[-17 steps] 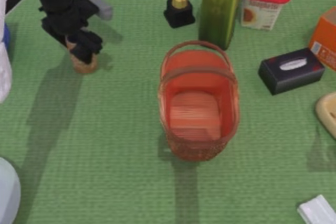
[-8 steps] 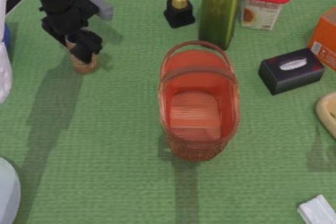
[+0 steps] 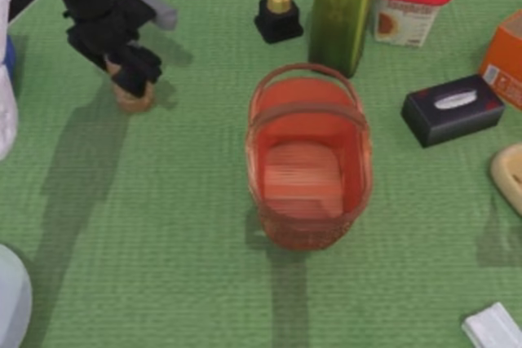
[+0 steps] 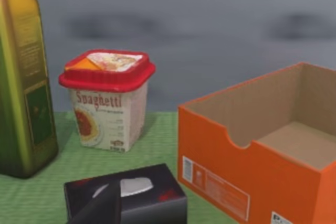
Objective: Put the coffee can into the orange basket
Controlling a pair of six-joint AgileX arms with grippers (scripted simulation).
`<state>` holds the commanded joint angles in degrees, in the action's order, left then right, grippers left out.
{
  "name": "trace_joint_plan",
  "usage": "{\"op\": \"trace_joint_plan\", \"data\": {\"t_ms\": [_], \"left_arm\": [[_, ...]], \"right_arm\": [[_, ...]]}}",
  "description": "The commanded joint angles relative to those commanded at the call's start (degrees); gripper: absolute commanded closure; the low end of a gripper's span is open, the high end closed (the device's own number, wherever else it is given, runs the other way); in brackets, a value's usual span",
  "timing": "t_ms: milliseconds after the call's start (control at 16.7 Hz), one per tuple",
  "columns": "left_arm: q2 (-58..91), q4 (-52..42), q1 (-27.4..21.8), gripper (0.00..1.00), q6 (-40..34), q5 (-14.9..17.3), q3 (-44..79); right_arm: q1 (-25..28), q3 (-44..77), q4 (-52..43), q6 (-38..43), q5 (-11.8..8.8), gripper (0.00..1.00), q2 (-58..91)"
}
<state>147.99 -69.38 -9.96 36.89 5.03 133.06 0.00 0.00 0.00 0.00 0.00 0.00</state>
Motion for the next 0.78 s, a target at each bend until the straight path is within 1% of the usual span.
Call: {"op": "trace_joint_plan", "data": {"t_ms": [60,180,360,540,780], "left_arm": [[-0.38,1.80,-0.18,1.00,-0.56,1.19,-1.00],[-1.60,7.25,-0.64,1.00,-2.25,4.65,-3.84],[-4.53,19.73,-1.57,1.00,-5.98,12.14,-9.87],[-8.54,35.81,-2.73,1.00,-10.78,21.70,-17.51],[-14.83,59.63,-4.49,1.00,-18.07,36.05,-29.22]], "right_arm": [[0.00,0.00,0.00,0.00,0.00,0.00,0.00],[0.00,0.00,0.00,0.00,0.00,0.00,0.00],[0.00,0.00,0.00,0.00,0.00,0.00,0.00],[0.00,0.00,0.00,0.00,0.00,0.00,0.00],[0.00,0.00,0.00,0.00,0.00,0.00,0.00]]}}
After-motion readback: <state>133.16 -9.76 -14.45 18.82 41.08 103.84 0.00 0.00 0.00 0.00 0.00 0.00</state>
